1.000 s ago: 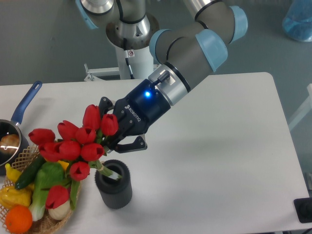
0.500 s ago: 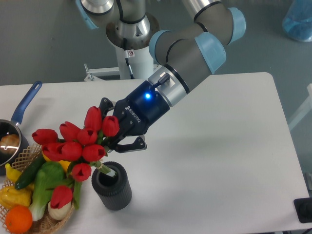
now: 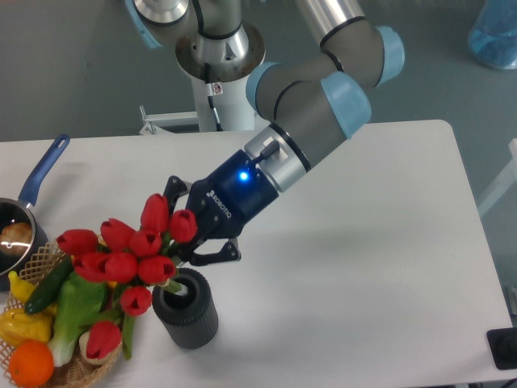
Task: Insert the flowers into the vase
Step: 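Push the tulip stems down into the vase while straightening the gripper, then open the gripper to release the tulips in the vase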
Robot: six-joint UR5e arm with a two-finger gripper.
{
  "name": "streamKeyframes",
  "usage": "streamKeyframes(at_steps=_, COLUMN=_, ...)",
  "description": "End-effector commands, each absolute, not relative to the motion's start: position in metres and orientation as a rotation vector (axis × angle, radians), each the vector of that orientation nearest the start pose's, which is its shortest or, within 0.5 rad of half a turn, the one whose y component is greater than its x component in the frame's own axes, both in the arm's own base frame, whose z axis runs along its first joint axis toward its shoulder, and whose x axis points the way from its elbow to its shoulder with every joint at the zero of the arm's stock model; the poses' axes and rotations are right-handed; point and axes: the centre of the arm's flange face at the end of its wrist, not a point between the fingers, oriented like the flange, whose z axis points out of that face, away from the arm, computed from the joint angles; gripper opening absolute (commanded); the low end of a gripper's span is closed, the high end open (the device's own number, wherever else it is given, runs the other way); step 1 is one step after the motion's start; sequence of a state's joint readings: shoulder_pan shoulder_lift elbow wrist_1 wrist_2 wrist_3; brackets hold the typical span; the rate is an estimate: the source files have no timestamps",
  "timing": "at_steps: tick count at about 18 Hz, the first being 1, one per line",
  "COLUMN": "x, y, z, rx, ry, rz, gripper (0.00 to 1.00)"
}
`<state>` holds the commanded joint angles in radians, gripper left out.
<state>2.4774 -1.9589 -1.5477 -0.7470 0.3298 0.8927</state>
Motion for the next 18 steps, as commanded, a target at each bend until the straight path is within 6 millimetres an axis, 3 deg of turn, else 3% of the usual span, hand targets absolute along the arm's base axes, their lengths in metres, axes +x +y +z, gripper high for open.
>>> streamKeyframes(at_steps=3, x=-0.357, y=0.568, z=0.410, rx=-1.911, ry=0.284, rz=-0.488, gripper=0.39)
streamKeyframes(at_steps=6, x=-0.358, y=0.571, z=0.397, rx=-1.921, ry=0.288, rz=-0.494, gripper=0.50)
streamKeyframes(at_steps=10, x=-0.364, y=0.574, z=0.380, rx=-1.968, ry=0.268, rz=-0.485, gripper=0.55)
streamKeyframes(at_steps=15, x=-0.368, y=0.572, z=0.371, rx=-1.999, ry=0.253, rz=-0.475, gripper=0.69)
streamKeyframes(at_steps=18, x=-0.378, y=0.559, z=0.365, rx=-2.006, ry=0.216, rz=-0.472, gripper=0.77)
